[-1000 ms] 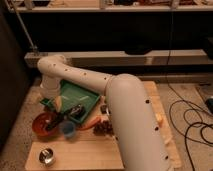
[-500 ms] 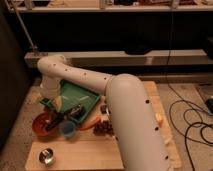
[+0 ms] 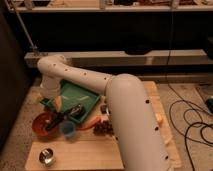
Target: Place grapes in table surface
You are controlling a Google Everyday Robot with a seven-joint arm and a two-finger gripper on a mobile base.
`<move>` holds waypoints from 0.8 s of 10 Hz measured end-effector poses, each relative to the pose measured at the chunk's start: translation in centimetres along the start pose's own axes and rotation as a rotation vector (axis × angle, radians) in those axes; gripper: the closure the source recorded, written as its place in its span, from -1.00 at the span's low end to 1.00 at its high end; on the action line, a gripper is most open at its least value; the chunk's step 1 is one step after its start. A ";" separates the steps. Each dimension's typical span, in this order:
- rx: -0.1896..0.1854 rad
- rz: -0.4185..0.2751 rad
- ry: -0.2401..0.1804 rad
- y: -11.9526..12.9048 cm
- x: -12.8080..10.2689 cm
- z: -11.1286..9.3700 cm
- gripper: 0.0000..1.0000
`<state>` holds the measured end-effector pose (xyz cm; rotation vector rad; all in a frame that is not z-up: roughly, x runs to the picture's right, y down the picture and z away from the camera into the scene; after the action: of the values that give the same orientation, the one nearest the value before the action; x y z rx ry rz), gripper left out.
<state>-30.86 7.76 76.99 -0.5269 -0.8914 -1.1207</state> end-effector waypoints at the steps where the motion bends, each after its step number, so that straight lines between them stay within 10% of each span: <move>1: -0.005 0.005 -0.001 0.1 0.1 0.0 -0.41; 8: -0.052 0.232 0.088 11.0 -0.7 -4.0 -0.41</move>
<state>-19.46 9.21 74.85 -0.6038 -0.7068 -0.9500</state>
